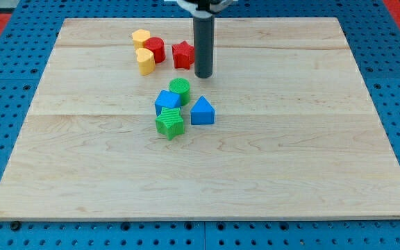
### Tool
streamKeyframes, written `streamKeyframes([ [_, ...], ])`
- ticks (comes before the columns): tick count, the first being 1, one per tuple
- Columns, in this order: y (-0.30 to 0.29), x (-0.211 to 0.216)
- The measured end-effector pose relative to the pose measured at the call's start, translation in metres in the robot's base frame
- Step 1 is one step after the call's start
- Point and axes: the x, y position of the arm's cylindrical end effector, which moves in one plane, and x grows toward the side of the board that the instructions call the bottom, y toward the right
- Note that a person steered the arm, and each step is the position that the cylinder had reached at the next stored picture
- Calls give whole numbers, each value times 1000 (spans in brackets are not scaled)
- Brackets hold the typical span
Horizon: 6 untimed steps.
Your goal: Push the red circle with the red star towards the top left of the board
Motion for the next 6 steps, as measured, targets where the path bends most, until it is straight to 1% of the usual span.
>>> streamKeyframes([
  [2, -2, -11],
  [3, 5, -23],
  [4, -11, -29],
  [6, -78, -28],
])
